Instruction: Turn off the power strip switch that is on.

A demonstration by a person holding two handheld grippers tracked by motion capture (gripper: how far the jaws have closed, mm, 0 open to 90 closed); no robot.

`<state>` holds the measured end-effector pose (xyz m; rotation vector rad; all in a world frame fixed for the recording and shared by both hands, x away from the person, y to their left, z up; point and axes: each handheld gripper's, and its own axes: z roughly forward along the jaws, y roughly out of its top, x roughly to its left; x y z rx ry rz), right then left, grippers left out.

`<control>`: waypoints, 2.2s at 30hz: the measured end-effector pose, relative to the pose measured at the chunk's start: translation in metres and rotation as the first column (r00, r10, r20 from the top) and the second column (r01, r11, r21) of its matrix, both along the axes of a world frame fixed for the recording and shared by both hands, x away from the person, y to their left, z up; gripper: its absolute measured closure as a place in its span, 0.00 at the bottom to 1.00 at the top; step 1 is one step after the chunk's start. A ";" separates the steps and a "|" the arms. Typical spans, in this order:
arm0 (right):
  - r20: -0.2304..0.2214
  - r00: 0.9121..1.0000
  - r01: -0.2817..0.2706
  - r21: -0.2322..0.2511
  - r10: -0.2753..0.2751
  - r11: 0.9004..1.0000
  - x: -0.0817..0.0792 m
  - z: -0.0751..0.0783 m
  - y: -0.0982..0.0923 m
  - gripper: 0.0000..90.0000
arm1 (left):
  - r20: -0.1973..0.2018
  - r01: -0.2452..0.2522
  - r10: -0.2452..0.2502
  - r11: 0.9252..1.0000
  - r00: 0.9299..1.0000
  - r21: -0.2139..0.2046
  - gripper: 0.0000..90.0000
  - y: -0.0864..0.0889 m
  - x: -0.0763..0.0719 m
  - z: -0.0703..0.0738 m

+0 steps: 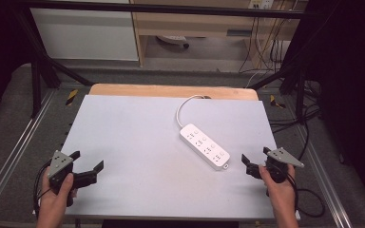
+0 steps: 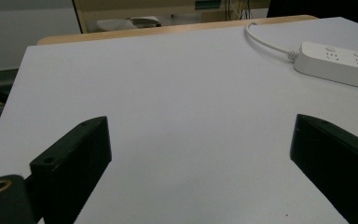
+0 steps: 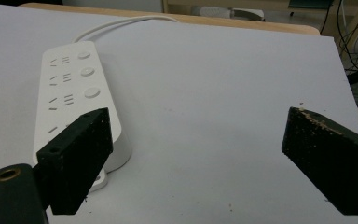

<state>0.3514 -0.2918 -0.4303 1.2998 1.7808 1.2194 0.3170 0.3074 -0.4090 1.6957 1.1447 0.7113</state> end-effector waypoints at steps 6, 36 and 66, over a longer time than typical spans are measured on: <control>-0.010 1.000 -0.009 0.010 0.009 1.000 -0.001 0.001 0.001 0.08 | 0.000 -0.001 0.001 1.000 1.000 -0.003 0.06 0.000 0.000 0.000; 0.000 0.999 -0.046 0.032 0.046 0.998 -0.003 0.008 0.007 0.04 | -0.004 0.003 -0.003 1.000 1.000 0.000 0.06 0.000 0.000 0.000; -0.006 0.999 -0.047 0.021 0.047 0.999 0.010 0.033 0.023 0.08 | -0.014 0.002 -0.002 1.000 1.000 0.014 0.06 0.001 0.001 -0.002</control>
